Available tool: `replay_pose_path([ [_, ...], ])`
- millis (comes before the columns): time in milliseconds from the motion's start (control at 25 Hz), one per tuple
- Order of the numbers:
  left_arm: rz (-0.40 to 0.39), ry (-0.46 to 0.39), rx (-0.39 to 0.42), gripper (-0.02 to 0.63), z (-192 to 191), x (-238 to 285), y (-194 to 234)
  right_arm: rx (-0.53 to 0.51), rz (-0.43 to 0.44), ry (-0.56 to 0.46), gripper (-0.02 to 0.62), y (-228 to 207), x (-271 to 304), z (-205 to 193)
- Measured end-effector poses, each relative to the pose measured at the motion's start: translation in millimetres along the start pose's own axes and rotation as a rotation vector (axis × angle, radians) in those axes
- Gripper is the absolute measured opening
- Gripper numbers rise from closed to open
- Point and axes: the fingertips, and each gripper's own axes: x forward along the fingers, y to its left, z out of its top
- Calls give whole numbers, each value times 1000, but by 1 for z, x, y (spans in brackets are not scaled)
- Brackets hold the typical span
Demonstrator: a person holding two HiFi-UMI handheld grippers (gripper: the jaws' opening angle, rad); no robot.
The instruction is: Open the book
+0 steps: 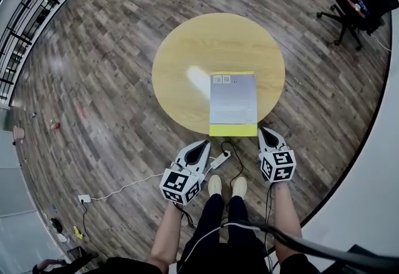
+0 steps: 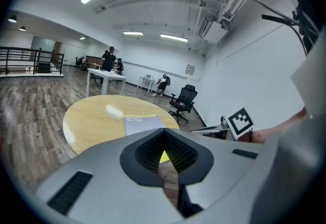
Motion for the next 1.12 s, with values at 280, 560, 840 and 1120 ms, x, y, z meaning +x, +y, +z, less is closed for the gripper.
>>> replay_pose_path([
  [280, 7, 2, -8, -2, -5, -4, 4, 53, -2, 15, 3, -6, 4, -9],
  [560, 11, 1, -7, -2, -4, -5, 4, 36, 11, 30, 3, -3, 3, -13],
  [840, 14, 3, -9, -2, -4, -8, 5, 16, -38, 29, 3, -6, 0, -17],
  [1120, 21, 5, -17, -2, -6, -10, 10, 44, -19, 81, 178, -5, 2, -38],
])
